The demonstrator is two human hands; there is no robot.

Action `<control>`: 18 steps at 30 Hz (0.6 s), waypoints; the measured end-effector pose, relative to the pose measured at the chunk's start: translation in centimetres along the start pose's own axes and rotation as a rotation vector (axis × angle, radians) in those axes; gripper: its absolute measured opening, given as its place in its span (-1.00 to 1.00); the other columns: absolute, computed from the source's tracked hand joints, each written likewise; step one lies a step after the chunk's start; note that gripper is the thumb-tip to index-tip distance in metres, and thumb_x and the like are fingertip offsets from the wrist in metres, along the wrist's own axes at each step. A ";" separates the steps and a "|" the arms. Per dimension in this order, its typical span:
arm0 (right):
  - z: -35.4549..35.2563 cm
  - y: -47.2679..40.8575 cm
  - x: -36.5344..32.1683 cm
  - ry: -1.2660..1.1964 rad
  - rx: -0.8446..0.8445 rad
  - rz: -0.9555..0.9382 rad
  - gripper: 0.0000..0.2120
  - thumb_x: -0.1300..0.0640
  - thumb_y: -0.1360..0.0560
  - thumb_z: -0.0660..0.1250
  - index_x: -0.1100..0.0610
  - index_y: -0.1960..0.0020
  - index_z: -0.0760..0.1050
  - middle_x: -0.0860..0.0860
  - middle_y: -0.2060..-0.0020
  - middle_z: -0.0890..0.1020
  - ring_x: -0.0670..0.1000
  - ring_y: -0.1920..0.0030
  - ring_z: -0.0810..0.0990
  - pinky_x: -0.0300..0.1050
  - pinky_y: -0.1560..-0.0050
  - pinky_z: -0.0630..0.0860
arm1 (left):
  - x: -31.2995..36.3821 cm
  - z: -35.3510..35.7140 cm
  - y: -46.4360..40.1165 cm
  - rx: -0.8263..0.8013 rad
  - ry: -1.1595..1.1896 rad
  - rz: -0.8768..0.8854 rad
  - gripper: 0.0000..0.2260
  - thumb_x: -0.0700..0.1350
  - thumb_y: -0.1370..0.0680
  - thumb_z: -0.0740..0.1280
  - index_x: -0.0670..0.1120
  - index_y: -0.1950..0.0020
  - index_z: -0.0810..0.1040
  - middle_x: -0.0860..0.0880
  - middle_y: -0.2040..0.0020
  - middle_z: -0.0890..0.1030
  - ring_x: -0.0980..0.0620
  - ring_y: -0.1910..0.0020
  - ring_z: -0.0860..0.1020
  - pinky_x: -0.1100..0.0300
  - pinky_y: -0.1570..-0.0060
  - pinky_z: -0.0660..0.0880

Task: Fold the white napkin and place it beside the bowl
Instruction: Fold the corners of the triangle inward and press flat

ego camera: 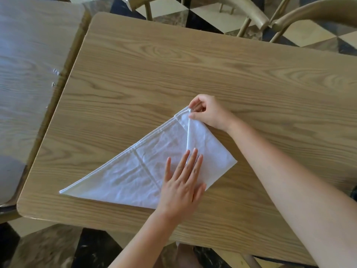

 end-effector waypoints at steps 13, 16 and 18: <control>4.0 1.9 1.4 0.839 0.212 -0.413 -0.50 -0.02 -0.56 0.04 0.13 -0.46 0.19 0.06 -0.46 0.26 0.07 -0.46 0.19 0.28 -0.37 0.06 | 0.2 0.5 -0.5 -0.007 -0.071 -0.057 -0.50 0.14 -0.62 -0.06 -0.07 -0.48 0.26 -0.03 -0.49 0.24 0.02 -0.48 0.17 -0.17 -0.39 0.11; 4.2 1.8 2.1 0.821 0.129 -0.304 -0.46 -0.04 -0.57 -0.09 0.09 -0.51 -0.01 -0.01 -0.52 0.03 0.01 -0.51 -0.04 0.32 -0.39 -0.19 | 0.3 0.6 0.2 -0.037 -0.087 0.002 -0.53 0.16 -0.61 -0.04 0.05 -0.48 0.24 -0.04 -0.50 0.22 -0.01 -0.49 0.13 -0.20 -0.39 0.09; 4.2 1.6 2.3 0.865 0.130 -0.280 -0.44 -0.06 -0.56 -0.07 0.08 -0.52 -0.04 -0.01 -0.53 0.00 0.00 -0.51 -0.07 0.32 -0.38 -0.22 | 0.4 0.7 1.5 -0.061 -0.093 0.076 -0.54 0.18 -0.60 -0.02 0.11 -0.48 0.22 -0.02 -0.50 0.22 -0.01 -0.50 0.12 -0.22 -0.37 0.11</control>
Point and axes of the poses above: each hand's wrist, its own y-axis away from the middle knuckle, its own z-axis out of the palm, x = y × z, the point moved 3 cm from there along -y, towards the middle knuckle
